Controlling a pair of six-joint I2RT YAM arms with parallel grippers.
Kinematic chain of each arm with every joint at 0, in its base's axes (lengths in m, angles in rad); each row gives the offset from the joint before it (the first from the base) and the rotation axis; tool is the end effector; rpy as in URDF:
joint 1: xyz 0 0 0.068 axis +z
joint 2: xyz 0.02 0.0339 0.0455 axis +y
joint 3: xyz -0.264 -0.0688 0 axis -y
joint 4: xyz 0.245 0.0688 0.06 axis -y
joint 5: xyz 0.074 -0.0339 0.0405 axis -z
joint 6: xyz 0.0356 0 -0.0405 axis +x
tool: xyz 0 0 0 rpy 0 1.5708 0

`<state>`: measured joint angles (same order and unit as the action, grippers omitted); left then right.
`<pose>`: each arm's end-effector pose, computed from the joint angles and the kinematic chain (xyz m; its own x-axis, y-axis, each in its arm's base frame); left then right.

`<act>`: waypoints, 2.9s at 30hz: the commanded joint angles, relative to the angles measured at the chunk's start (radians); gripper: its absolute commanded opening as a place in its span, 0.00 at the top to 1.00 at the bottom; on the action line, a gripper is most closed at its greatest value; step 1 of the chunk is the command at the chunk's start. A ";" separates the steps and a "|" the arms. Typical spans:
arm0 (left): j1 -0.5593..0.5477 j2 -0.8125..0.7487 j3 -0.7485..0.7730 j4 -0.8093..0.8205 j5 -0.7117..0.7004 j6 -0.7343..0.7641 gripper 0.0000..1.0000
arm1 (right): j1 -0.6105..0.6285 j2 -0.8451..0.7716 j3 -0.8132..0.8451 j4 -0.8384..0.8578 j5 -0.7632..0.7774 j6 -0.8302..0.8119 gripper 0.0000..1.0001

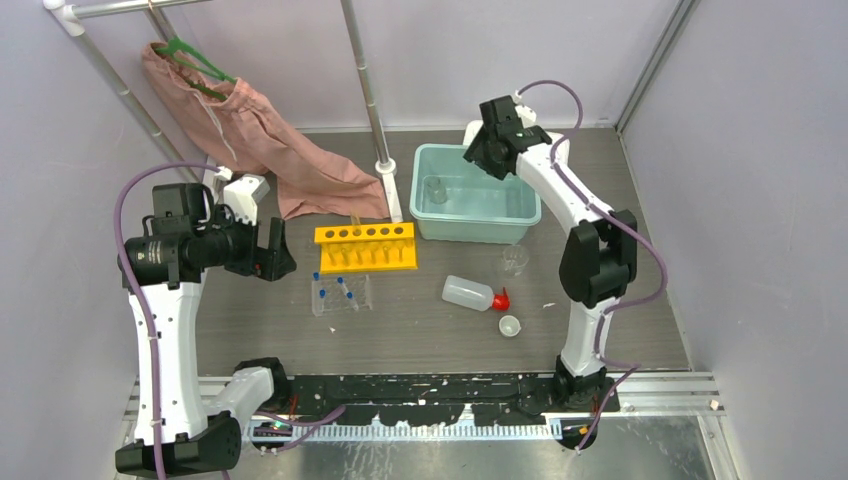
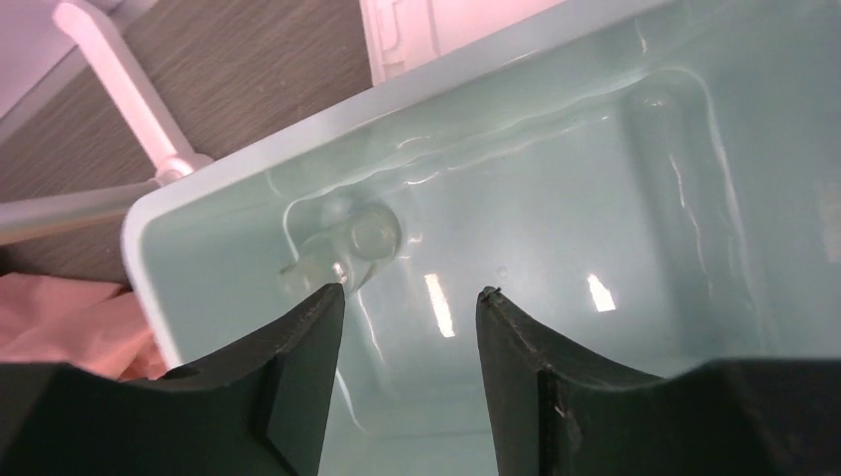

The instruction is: Organize the chemistry lab equipment

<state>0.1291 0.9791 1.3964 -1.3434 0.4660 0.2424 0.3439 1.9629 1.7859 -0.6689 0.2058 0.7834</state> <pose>0.1369 0.0016 0.4022 -0.7328 0.1211 -0.6696 0.3385 0.9185 -0.2044 0.4212 0.1431 0.2919 -0.6422 0.5038 -0.5777 0.3539 0.8634 0.3595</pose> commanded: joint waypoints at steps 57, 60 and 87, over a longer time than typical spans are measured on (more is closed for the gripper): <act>-0.002 -0.023 -0.027 0.035 0.037 -0.003 0.12 | 0.139 -0.469 -0.800 0.098 0.267 -0.092 0.82; -0.001 -0.025 -0.028 0.032 0.037 0.000 0.12 | 0.139 -0.486 -0.804 0.091 0.273 -0.090 0.88; -0.002 -0.032 -0.013 0.025 0.047 -0.003 0.12 | 0.140 -0.601 -0.183 -0.169 0.250 -0.188 0.99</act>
<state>0.1291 0.9684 1.3590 -1.3361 0.4942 0.2398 0.4831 1.2304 1.5265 -0.8597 0.4023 0.6575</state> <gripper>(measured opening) 0.877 0.126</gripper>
